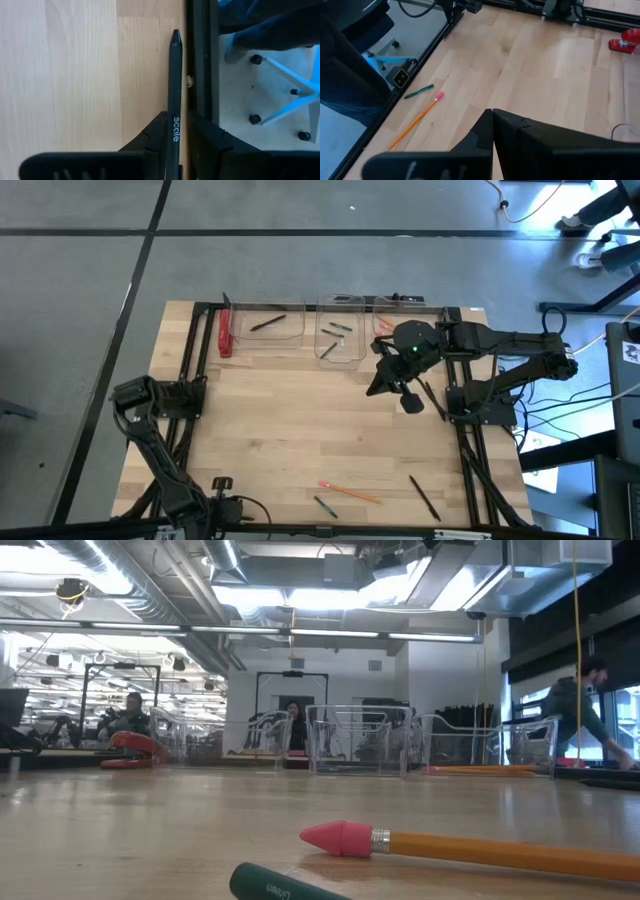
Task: Sort crayons/erasers/pens/pencils in bins
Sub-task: Put the black pen into the left transparent bin
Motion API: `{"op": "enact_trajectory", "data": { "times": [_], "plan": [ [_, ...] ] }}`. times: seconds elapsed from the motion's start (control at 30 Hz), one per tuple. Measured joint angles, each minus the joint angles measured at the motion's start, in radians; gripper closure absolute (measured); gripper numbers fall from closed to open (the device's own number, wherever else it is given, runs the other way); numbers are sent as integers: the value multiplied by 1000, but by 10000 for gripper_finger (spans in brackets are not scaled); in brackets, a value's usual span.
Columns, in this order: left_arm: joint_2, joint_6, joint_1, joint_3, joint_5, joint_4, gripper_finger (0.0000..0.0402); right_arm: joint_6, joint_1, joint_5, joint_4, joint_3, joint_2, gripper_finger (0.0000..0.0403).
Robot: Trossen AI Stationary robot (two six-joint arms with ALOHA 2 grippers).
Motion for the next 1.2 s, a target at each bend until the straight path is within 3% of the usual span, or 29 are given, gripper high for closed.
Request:
{"op": "enact_trajectory", "data": {
  "times": [0.83,1.2],
  "plan": [
    [49,-71,36,3,24,-101,338,3,0,15,4,0,0,397],
    [50,-72,65,3,69,-104,394,3,0,21,9,0,0,397]
  ]
}}
